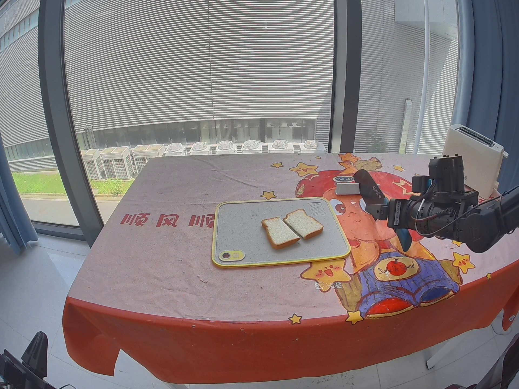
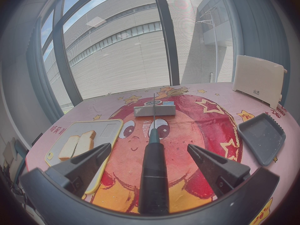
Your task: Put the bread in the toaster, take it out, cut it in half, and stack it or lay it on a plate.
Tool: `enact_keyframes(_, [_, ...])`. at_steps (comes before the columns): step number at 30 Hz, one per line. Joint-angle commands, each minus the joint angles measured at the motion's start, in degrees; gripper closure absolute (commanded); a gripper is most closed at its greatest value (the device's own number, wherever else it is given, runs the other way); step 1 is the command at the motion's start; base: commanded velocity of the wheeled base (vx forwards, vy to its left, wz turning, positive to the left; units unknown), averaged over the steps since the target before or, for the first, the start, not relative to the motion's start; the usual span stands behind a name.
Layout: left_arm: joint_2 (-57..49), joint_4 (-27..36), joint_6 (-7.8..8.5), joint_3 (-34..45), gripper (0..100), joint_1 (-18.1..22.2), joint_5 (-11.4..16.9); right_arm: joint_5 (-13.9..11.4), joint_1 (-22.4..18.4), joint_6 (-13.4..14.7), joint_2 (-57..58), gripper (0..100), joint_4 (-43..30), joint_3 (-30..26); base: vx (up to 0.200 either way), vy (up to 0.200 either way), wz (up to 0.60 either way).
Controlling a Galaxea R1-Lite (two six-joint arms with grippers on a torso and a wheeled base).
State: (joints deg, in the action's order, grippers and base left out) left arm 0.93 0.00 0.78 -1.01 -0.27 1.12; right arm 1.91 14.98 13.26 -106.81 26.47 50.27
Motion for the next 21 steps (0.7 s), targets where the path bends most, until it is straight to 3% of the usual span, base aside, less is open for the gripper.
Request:
enact_keyframes(1, [-0.9,0.0,0.01,1.0,100,0.0,0.0,0.1,0.4,-0.1,0.9,0,0.0,-0.3,0.000,0.000,0.00])
enact_keyframes(11, [-0.9,0.0,0.01,1.0,100,0.0,0.0,0.4,0.5,-0.5,5.7,0,-0.5,-1.0,0.000,0.000,0.00])
enact_keyframes(21, [-0.9,0.0,0.01,1.0,100,0.0,0.0,0.5,5.3,-1.0,15.2,0,-0.9,-4.3,0.000,0.000,0.00])
